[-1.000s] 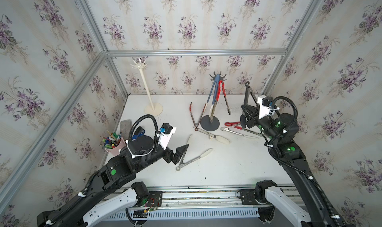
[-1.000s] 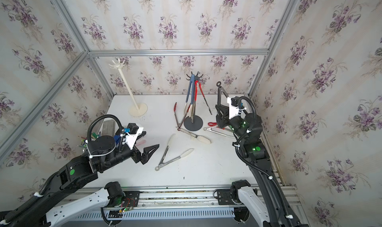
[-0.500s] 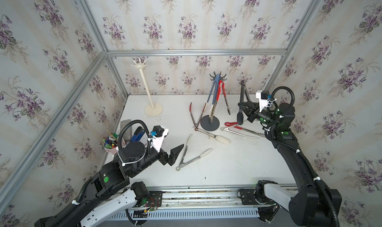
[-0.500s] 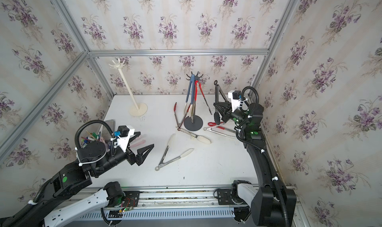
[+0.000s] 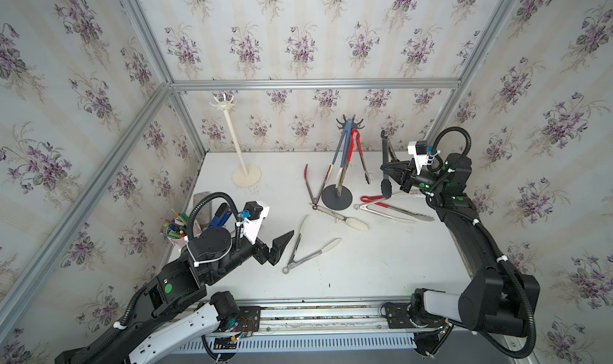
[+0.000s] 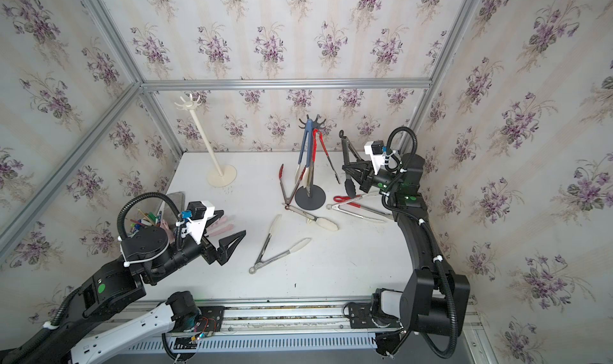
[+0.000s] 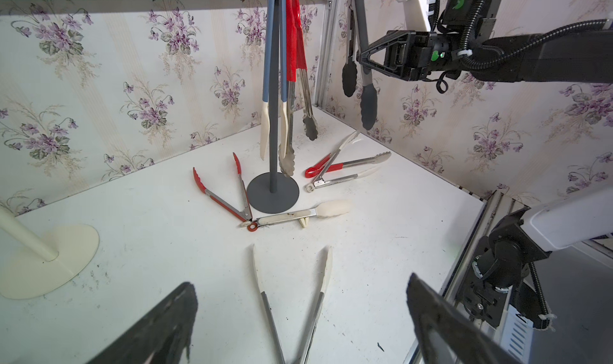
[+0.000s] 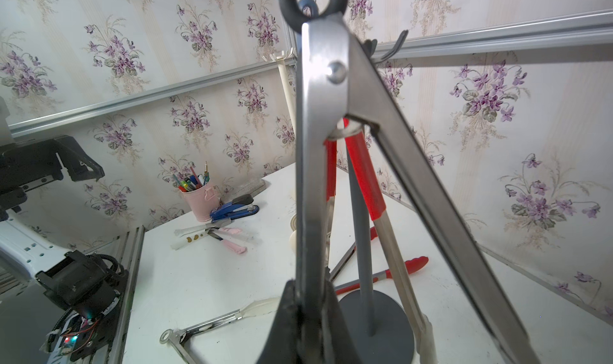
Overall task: Hang food tongs on kitchen utensil racks
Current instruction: Hang the food tongs on the rack.
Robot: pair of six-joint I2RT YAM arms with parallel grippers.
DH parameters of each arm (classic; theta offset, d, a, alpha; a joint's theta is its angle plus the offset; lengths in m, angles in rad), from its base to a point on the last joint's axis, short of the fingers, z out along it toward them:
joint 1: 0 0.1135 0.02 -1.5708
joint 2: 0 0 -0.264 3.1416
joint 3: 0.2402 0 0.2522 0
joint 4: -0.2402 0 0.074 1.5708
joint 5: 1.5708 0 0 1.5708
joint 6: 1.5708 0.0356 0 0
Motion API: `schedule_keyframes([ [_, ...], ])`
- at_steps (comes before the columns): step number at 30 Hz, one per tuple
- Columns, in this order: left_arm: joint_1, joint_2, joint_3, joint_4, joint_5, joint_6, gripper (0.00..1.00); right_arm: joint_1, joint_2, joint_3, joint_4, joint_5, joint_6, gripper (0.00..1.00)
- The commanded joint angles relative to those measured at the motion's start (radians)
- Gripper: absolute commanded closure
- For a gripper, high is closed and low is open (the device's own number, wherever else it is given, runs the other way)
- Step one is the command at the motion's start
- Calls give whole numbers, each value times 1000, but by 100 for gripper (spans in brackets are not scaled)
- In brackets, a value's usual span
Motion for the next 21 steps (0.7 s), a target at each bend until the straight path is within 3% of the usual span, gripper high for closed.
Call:
schedule_keyframes([
  [1, 0, 12, 13, 10, 19, 21, 1, -2, 34, 40, -46, -69, -83, 100],
  [12, 1, 19, 16, 10, 7, 7, 1, -31, 177, 189, -165, -142, -170, 100],
  [21, 1, 7, 1, 9, -9, -16, 1, -31, 261, 273, -167, -180, -146, 100],
])
